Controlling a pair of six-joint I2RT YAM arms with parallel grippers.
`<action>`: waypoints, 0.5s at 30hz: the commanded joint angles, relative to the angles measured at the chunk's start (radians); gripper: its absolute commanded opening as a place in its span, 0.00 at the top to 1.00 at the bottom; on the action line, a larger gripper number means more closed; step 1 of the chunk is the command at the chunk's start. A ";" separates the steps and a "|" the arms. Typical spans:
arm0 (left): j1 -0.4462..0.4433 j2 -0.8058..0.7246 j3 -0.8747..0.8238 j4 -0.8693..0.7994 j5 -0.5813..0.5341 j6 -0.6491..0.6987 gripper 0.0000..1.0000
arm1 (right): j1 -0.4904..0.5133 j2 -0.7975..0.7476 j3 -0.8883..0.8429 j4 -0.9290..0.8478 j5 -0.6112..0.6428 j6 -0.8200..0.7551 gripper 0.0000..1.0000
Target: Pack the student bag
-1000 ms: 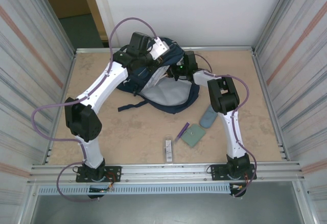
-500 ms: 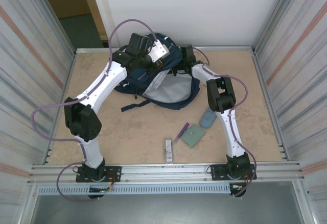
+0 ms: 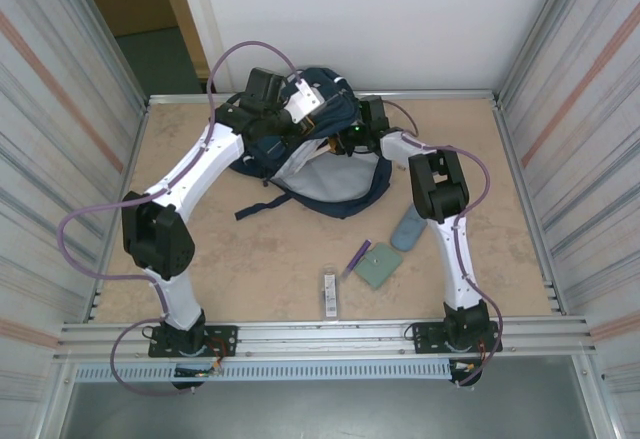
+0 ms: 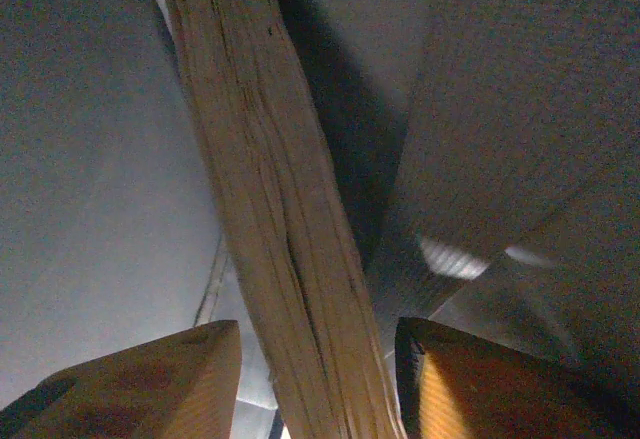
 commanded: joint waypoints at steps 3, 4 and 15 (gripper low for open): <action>0.017 -0.013 0.002 0.020 -0.047 -0.013 1.00 | -0.043 -0.132 -0.167 0.168 0.142 0.014 0.55; 0.022 -0.004 0.007 0.024 -0.059 -0.034 1.00 | -0.039 -0.150 -0.203 0.204 0.152 0.025 0.55; 0.037 0.078 0.065 0.010 -0.028 -0.167 1.00 | 0.019 -0.274 -0.390 0.329 0.198 -0.056 0.57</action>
